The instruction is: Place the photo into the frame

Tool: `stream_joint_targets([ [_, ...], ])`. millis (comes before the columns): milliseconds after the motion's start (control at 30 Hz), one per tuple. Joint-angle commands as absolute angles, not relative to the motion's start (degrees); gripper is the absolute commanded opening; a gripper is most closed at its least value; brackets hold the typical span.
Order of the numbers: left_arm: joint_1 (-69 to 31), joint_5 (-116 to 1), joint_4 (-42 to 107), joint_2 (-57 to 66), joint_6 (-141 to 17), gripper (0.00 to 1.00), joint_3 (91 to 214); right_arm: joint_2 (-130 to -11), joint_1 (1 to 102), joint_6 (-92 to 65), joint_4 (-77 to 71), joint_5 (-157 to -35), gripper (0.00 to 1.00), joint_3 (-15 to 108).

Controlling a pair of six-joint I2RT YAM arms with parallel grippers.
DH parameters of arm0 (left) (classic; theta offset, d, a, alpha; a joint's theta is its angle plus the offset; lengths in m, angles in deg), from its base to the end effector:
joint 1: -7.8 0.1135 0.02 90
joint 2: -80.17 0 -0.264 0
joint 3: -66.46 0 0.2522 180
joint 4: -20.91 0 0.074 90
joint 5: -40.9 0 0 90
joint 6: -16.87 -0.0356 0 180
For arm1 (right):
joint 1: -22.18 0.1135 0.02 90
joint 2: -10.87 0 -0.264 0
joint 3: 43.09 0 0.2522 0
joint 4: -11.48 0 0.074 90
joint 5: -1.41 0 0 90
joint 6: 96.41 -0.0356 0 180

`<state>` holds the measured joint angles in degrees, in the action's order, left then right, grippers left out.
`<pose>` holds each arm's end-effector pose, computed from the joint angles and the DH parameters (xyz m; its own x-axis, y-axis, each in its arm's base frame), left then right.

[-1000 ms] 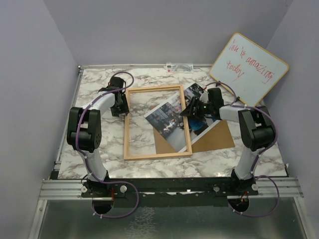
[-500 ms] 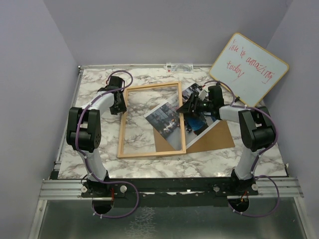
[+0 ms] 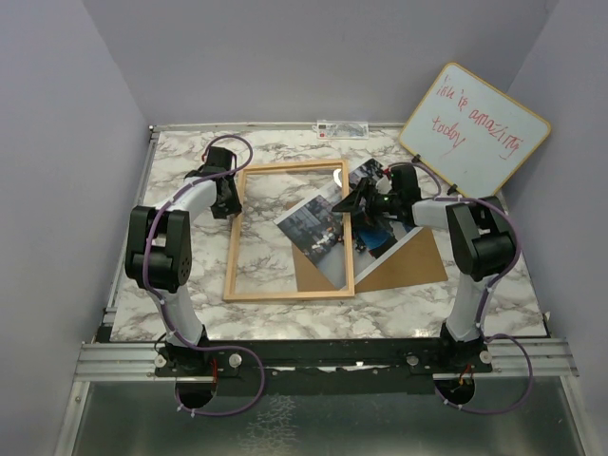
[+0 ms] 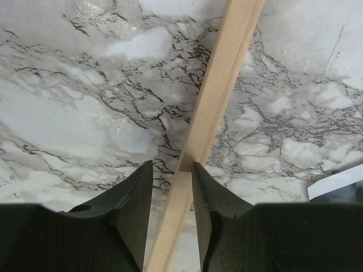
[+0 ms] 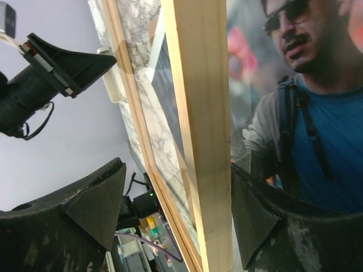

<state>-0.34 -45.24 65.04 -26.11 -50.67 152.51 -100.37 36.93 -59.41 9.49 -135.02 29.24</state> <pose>0.3746 -0.0512 0.1810 -0.8677 -0.2609 -0.4231 -0.2370 0.9653 -0.1092 0.3671 0.1233 0.1366 -0.9441 0.3206 -0.0760 0.0813 0.4503 0.8891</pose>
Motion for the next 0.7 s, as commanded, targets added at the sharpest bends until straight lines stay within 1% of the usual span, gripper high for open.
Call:
stream_joint_targets([
  [0,-2.8,-57.1,66.8,-32.8,-47.9,0.37,147.5,-101.6,39.0,-64.8,20.1,-143.8,0.75,32.3],
  [100,-2.8,-57.1,66.8,-32.8,-47.7,0.37,147.5,-101.3,39.0,-67.9,28.8,-146.2,0.75,30.6],
  [200,-2.8,-57.0,66.6,-32.6,-47.5,0.36,147.5,-101.0,39.1,-71.2,36.4,-148.2,0.70,29.4],
  [233,-2.8,-56.9,66.5,-32.5,-47.4,0.36,147.4,-101.1,39.0,-72.4,38.6,-148.7,0.68,29.2],
  [367,-2.8,-56.3,66.4,-32.4,-47.3,0.36,147.4,-101.6,39.0,-76.4,45.3,-150.3,0.51,28.3],
  [500,-2.8,-55.9,66.3,-32.4,-47.2,0.35,147.2,-101.6,39.0,-80.4,51.5,-150.4,0.38,26.5],
  [567,-2.8,-55.9,66.2,-32.4,-47.3,0.35,147.1,-101.5,39.0,-81.6,53.3,-150.2,0.35,25.8],
  [667,-2.8,-55.9,66.0,-32.4,-47.5,0.35,146.9,-101.4,38.9,-84.2,57.1,-149.4,0.35,24.3],
])
